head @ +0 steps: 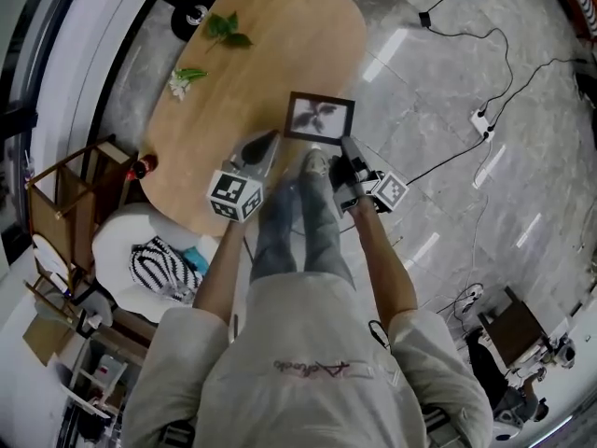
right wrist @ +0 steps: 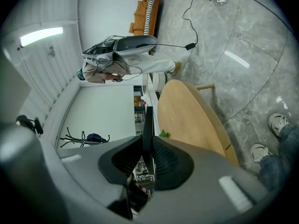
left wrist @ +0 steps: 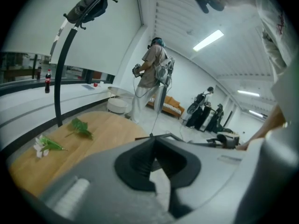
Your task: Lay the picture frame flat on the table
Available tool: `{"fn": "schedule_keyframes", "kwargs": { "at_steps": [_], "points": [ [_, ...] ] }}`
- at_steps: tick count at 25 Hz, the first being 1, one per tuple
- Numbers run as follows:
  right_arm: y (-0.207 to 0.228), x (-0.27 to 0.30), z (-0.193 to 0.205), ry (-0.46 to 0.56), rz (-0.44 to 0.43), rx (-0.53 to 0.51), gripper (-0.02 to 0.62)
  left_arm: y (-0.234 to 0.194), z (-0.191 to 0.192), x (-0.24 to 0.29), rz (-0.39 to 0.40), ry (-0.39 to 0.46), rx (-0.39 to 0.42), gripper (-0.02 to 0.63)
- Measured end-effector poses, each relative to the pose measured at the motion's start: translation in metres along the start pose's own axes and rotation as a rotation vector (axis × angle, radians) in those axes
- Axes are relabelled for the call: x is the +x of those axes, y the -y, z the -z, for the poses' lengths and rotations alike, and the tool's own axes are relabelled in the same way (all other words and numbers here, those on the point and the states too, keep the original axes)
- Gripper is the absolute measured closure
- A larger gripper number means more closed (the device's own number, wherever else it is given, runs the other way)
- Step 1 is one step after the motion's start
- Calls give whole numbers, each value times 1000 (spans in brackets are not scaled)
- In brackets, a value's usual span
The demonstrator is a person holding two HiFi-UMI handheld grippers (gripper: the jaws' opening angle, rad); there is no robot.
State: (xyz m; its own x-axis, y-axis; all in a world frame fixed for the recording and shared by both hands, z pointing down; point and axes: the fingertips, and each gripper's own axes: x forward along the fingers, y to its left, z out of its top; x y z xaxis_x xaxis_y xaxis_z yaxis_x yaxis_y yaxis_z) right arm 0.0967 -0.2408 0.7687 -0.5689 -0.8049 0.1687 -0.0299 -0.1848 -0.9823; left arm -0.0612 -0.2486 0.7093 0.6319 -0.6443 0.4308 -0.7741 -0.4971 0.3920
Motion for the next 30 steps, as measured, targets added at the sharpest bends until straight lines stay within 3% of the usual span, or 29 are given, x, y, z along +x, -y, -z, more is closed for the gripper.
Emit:
{"fn": "schedule_keyframes", "kwargs": {
  "at_steps": [15, 21, 30],
  "points": [
    [88, 12, 13, -48, 77, 0, 522, -31, 76, 29, -5, -49, -57, 606],
    [108, 23, 18, -63, 91, 7, 522, -51, 95, 33, -42, -61, -85, 606],
    [136, 56, 25, -116, 119, -16, 522, -63, 104, 43, -35, -81, -84, 606]
  ]
}}
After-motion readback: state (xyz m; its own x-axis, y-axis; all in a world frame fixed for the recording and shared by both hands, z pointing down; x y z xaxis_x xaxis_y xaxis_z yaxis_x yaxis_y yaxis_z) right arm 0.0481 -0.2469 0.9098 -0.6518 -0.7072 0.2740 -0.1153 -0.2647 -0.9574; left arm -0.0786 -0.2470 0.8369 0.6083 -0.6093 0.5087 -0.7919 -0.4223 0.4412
